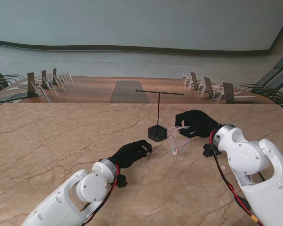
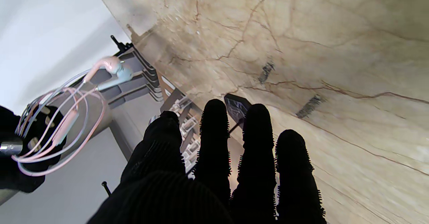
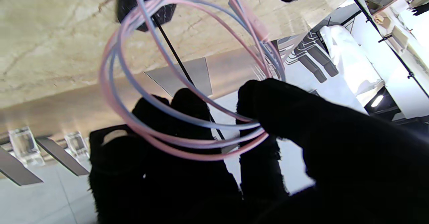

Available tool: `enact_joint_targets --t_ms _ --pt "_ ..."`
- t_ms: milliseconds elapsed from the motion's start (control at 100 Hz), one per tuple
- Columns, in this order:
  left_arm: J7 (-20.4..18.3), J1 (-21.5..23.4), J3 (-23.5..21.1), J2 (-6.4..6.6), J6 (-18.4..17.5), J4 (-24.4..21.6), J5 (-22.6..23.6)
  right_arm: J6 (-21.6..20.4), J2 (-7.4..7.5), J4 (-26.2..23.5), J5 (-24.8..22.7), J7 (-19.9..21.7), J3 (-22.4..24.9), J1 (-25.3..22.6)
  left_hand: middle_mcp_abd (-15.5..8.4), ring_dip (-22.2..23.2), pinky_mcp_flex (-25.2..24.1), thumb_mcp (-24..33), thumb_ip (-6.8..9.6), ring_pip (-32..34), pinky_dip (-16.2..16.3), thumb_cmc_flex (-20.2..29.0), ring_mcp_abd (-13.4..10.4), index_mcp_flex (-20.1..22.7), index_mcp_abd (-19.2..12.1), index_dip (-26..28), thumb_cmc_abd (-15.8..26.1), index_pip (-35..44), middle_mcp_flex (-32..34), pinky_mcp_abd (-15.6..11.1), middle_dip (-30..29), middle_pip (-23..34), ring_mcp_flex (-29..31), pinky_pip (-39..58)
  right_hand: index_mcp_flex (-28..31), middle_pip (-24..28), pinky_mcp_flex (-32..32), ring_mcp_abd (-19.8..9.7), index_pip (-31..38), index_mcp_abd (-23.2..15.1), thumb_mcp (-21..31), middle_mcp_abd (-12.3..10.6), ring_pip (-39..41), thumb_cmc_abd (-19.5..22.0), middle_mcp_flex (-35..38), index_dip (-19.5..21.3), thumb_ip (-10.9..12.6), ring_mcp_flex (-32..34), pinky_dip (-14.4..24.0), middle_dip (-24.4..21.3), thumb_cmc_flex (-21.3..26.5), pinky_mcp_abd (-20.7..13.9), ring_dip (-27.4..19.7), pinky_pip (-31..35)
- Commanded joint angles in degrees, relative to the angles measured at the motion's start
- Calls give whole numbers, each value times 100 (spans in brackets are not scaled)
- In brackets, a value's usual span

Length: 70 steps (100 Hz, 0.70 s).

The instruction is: Take the wired earphone off the rack, coil the cable and place them on the table

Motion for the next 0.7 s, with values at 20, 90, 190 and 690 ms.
enact_joint_targets --t_ms 20,90,190,690 --pt "44 98 -44 20 39 -36 30 104 -30 122 -16 -6 -113 -166 -45 -197 -203 -128 14 -304 -98 75 -258 -247 76 -193 -29 -278 -352 -174 -105 -261 -290 -252 90 60 -140 505 673 -693 220 617 136 318 -60 143 -15 -68 168 -62 487 -688 -26 -45" --pt "73 127 -75 17 60 -39 34 193 -28 166 -28 0 -203 -225 -39 -239 -268 -110 -4 -397 -124 -83 -277 -277 126 -204 -81 -296 -475 -194 -451 -256 -369 -398 88 49 -160 525 675 -679 223 632 127 307 -64 136 -21 -81 175 -75 504 -682 -27 -55" --pt "138 159 -102 4 58 -21 40 349 -9 169 -61 92 -341 -316 -26 -270 -318 -139 -14 -466 -121 -314 -282 -294 165 -221 -144 -326 -571 -214 -746 -249 -430 -467 84 57 -179 544 680 -644 224 657 125 307 -62 121 -34 -80 187 -84 520 -661 -25 -65" --pt "220 225 -136 -15 123 -27 31 942 90 122 -86 581 -786 -481 18 -254 -296 -125 -40 -434 -98 -591 -257 -196 228 -280 -161 -415 -507 -179 -948 -341 -368 -499 49 19 -54 676 693 -382 236 785 113 237 1 -137 -140 -6 207 -141 621 -406 -58 -110"
